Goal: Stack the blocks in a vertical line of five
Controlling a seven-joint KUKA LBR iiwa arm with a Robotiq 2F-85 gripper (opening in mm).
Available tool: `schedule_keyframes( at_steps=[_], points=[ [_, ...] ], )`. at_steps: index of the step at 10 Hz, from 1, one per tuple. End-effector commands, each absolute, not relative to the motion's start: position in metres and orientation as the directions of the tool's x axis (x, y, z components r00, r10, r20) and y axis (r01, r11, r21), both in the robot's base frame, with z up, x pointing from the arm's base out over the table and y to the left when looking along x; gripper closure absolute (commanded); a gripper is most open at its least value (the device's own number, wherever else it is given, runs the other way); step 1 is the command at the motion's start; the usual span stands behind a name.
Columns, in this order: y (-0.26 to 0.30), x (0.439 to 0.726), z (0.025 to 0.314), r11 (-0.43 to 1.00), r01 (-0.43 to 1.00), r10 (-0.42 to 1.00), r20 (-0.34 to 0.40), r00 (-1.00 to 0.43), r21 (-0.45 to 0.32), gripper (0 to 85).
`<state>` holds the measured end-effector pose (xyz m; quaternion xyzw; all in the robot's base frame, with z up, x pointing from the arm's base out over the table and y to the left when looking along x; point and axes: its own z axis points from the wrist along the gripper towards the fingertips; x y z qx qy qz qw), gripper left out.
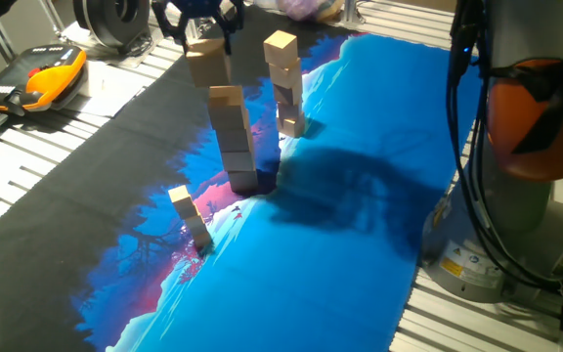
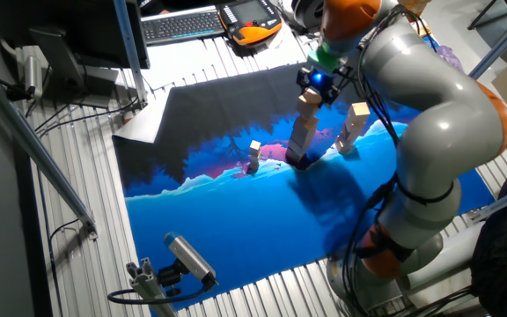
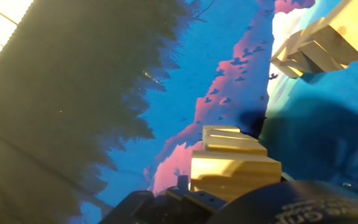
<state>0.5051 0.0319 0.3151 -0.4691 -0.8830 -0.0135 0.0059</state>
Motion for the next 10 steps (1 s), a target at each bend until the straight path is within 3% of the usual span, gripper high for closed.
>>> schedule_keyframes(
  at_steps=[1, 10],
  points=[
    [0.033, 0.504, 0.31, 0.561, 0.828, 0.828, 0.009, -0.561, 0.02, 85.0],
    [0.027, 0.501, 0.288, 0.554, 0.831, 0.832, -0.016, -0.554, 0.043, 85.0]
  ],
)
